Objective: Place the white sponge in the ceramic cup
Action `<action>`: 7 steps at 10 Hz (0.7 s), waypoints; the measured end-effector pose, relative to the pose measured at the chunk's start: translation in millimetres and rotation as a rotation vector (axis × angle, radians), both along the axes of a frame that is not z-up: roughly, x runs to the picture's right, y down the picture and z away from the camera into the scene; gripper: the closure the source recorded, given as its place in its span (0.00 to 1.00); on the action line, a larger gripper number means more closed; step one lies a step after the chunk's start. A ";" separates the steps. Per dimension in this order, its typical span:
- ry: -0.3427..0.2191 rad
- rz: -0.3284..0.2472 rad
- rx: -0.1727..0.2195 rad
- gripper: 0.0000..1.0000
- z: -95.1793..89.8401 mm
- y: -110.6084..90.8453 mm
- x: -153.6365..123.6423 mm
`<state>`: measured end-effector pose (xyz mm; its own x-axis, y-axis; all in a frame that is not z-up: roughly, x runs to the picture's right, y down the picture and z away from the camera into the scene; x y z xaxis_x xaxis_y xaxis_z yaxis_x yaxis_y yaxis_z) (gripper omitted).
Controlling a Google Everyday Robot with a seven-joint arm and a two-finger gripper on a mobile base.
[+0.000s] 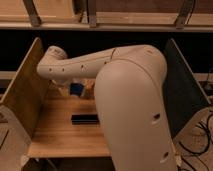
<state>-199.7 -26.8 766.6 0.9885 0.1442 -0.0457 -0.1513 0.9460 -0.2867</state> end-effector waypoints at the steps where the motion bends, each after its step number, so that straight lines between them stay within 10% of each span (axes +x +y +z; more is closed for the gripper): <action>1: 0.003 -0.010 0.022 1.00 -7.8 -7.0 0.8; 7: -0.062 0.054 0.080 1.00 -0.6 -30.2 -5.0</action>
<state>-204.7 -57.1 766.0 0.9797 0.1984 0.0287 -0.1873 0.9571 -0.2209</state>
